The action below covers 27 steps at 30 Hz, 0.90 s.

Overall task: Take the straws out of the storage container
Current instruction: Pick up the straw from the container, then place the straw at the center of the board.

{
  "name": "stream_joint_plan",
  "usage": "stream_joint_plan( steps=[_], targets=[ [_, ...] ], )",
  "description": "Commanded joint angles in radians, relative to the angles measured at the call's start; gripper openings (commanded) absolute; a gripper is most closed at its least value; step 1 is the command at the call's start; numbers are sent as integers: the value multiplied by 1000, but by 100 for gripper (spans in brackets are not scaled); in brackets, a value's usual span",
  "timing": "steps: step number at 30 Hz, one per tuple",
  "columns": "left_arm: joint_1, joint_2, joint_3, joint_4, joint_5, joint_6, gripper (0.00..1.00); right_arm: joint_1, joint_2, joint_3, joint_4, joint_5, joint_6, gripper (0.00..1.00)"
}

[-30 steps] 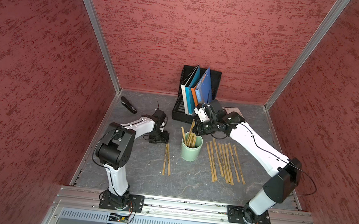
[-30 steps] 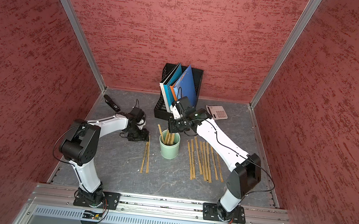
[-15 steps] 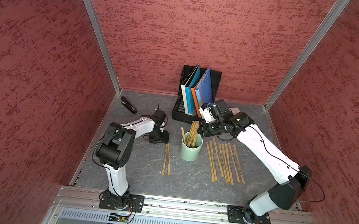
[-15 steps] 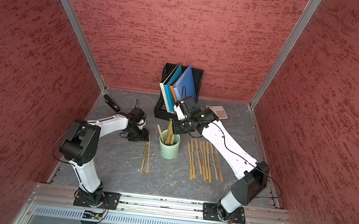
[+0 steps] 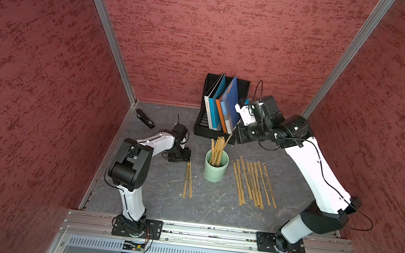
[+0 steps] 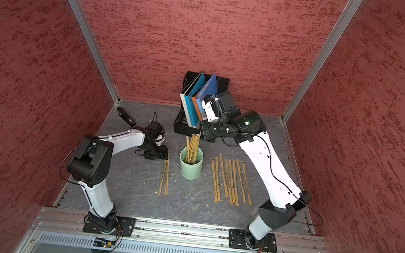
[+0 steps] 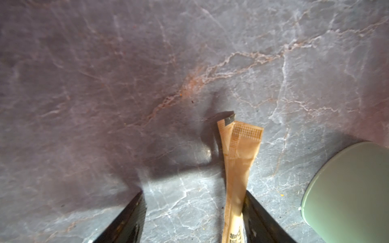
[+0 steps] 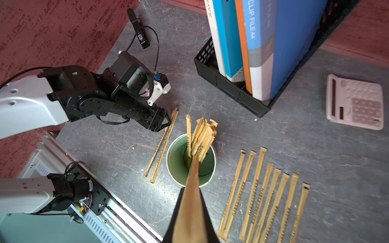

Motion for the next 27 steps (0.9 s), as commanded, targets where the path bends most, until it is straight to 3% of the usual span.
stream_joint_plan(
  steps=[1,7,11,19,27],
  targets=[
    [-6,36,7,5,10,6,72,4,37,118,-167,50,-52,6],
    [-8,39,12,4,13,5,71,3,99,311,-342,113,-75,4],
    [-9,42,12,4,13,5,72,-9,82,267,-351,120,-67,3],
    [-12,48,10,8,16,5,72,-47,13,32,-302,101,-34,0],
    [-15,58,7,14,18,6,71,-176,-43,-266,-222,-26,-17,0]
  ],
)
